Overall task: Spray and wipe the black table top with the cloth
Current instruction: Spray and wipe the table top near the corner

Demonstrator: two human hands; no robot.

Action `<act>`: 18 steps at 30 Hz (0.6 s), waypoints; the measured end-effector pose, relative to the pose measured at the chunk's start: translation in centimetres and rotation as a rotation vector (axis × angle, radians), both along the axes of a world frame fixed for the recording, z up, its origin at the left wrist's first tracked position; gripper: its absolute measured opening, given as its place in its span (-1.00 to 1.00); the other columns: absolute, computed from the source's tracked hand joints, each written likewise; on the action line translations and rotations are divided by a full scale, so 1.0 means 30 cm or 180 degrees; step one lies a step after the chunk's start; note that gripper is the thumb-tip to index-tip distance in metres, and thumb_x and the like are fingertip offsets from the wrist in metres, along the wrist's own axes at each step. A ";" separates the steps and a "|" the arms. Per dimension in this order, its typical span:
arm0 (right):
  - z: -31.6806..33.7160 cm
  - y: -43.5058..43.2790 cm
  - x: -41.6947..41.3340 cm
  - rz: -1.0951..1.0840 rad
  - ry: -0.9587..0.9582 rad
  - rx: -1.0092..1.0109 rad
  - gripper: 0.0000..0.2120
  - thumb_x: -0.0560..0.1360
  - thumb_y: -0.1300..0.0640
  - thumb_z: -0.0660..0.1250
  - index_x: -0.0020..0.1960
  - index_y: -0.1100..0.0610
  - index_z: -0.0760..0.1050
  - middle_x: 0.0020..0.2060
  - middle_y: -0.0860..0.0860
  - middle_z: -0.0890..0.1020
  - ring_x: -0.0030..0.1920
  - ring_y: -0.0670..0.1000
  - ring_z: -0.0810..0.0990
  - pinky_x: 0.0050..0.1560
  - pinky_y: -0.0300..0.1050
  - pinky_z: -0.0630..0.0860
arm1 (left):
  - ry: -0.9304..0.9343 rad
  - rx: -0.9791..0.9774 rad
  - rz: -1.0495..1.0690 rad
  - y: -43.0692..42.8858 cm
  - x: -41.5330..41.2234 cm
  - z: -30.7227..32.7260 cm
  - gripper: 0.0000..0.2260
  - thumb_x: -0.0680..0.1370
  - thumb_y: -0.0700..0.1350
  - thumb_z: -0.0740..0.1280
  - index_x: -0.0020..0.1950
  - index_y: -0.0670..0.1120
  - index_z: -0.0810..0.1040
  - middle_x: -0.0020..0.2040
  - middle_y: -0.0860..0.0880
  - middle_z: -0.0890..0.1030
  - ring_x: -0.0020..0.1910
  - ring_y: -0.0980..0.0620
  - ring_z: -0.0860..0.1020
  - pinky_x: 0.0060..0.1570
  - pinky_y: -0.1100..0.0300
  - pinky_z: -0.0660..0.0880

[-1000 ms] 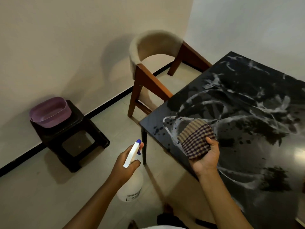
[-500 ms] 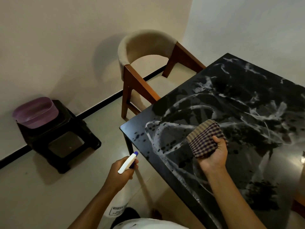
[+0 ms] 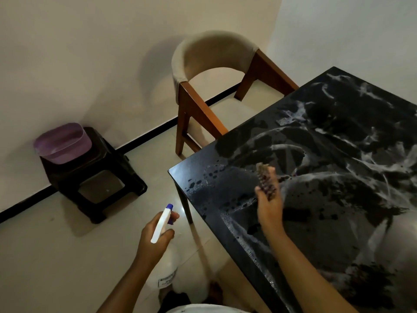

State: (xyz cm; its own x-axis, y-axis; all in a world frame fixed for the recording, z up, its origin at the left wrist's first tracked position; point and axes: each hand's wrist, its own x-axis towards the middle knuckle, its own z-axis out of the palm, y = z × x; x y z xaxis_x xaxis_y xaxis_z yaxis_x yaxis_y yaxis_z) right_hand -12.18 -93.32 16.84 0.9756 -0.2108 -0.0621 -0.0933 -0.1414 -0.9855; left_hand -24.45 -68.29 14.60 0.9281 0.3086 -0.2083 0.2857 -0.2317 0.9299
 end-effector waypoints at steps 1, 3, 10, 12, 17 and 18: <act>-0.042 0.015 0.001 0.0363 -0.0224 -0.0577 -0.37 0.56 0.28 0.27 0.53 -0.03 0.14 0.49 -0.12 0.22 0.52 -0.06 0.13 0.50 -0.01 0.07 | 0.0006 -0.0006 0.0045 0.003 0.002 -0.004 -0.70 0.35 -0.21 0.28 0.04 -0.01 0.59 0.02 0.07 0.64 0.06 0.02 0.58 -0.04 -0.07 0.61; -0.137 0.058 -0.010 0.1185 -0.0308 -0.1709 -0.35 0.54 0.18 0.27 0.55 -0.05 0.09 0.54 -0.10 0.11 0.53 -0.11 -0.07 0.52 0.10 -0.12 | -0.0005 -0.0049 0.0129 0.007 0.006 -0.005 -0.70 0.36 -0.20 0.29 0.06 -0.01 0.59 0.03 0.08 0.64 0.07 0.04 0.58 -0.01 -0.09 0.61; -0.248 0.174 -0.017 0.3407 -0.0700 -0.3689 -0.17 0.40 -0.53 -0.13 0.54 -0.17 -0.20 0.53 -0.01 -0.26 0.51 0.05 -0.36 0.41 0.18 -0.42 | -0.0121 -0.0170 0.0198 0.022 0.029 0.004 -0.68 0.34 -0.24 0.27 0.05 -0.02 0.59 0.04 0.01 0.64 0.08 0.02 0.58 0.00 -0.12 0.59; -0.227 0.176 0.042 0.3742 -0.0819 -0.3681 -0.25 0.45 -0.47 -0.04 0.50 -0.21 -0.25 0.49 -0.07 -0.31 0.48 -0.01 -0.40 0.40 0.14 -0.46 | -0.0146 -0.0165 0.0154 0.026 0.041 0.006 -0.67 0.34 -0.24 0.28 0.06 -0.01 0.59 0.04 0.02 0.64 0.09 0.02 0.58 0.01 -0.12 0.59; -0.217 0.276 0.228 0.3376 -0.0509 -0.3809 -0.33 0.52 -0.38 -0.11 0.55 -0.18 -0.14 0.55 -0.05 -0.18 0.54 0.06 -0.23 0.45 0.29 -0.30 | -0.0242 -0.0061 0.0263 0.044 0.059 0.010 -0.68 0.36 -0.22 0.29 0.05 0.07 0.58 0.04 0.07 0.63 0.09 0.04 0.58 0.00 -0.10 0.59; -0.216 0.306 0.248 0.3150 -0.0359 -0.3809 -0.32 0.51 -0.38 -0.12 0.55 -0.16 -0.13 0.56 -0.02 -0.15 0.55 0.09 -0.18 0.45 0.30 -0.28 | -0.0252 -0.0071 0.0325 0.048 0.058 0.007 -0.69 0.37 -0.20 0.30 0.05 0.08 0.58 0.04 0.09 0.63 0.09 0.05 0.58 0.01 -0.10 0.59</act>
State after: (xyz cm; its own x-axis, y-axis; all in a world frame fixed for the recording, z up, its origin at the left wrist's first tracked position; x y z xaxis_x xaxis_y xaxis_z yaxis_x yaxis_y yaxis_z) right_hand -4.73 -84.12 10.38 0.7386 0.6247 -0.2535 0.5726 -0.7798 -0.2532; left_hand -22.69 -66.85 14.80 0.9058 0.3986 -0.1436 0.2324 -0.1842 0.9550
